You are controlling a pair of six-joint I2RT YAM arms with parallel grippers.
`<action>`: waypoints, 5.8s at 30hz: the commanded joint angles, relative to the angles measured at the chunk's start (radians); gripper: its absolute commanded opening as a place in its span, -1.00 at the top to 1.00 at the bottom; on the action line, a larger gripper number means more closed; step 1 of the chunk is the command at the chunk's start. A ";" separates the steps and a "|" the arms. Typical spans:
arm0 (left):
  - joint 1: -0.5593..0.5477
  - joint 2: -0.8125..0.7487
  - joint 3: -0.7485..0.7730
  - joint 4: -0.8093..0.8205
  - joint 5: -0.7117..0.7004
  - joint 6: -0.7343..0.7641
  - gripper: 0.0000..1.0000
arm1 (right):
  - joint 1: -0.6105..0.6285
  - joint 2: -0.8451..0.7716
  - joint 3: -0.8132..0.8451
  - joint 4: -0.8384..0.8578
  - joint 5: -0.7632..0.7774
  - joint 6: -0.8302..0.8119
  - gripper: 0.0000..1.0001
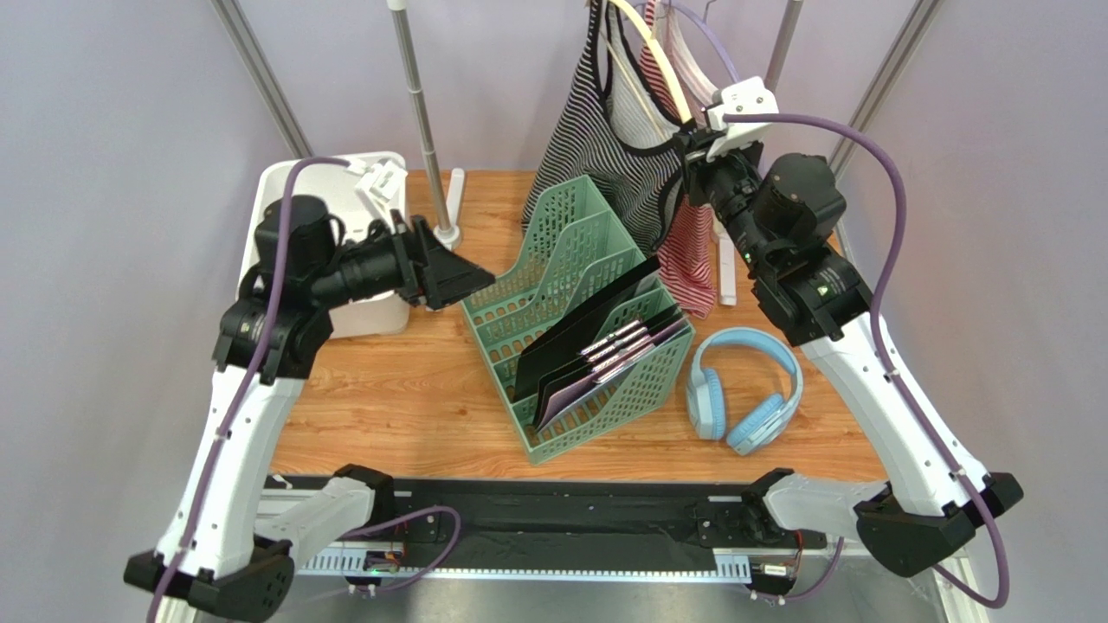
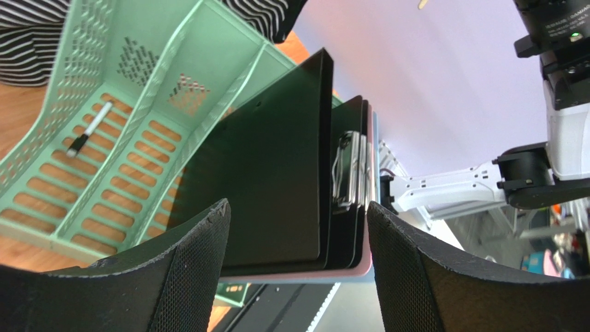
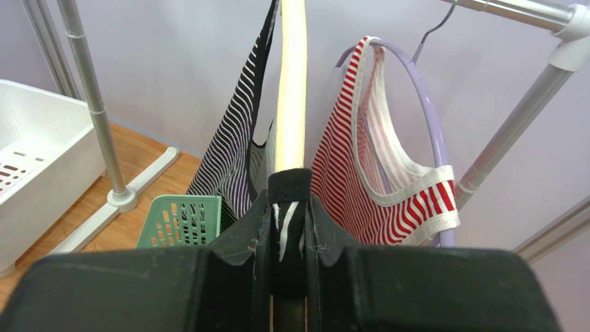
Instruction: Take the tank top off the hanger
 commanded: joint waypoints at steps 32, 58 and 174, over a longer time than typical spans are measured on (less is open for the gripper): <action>-0.554 0.577 0.759 0.188 -0.621 0.267 -0.55 | -0.002 -0.439 -0.056 -0.265 0.000 0.189 1.00; -0.555 0.854 0.947 0.304 -0.763 0.282 -0.34 | -0.002 -0.552 -0.154 -0.334 -0.136 0.287 1.00; -0.680 0.775 0.753 0.427 -0.463 -0.118 -0.23 | -0.002 -0.543 -0.329 -0.110 -0.124 0.384 1.00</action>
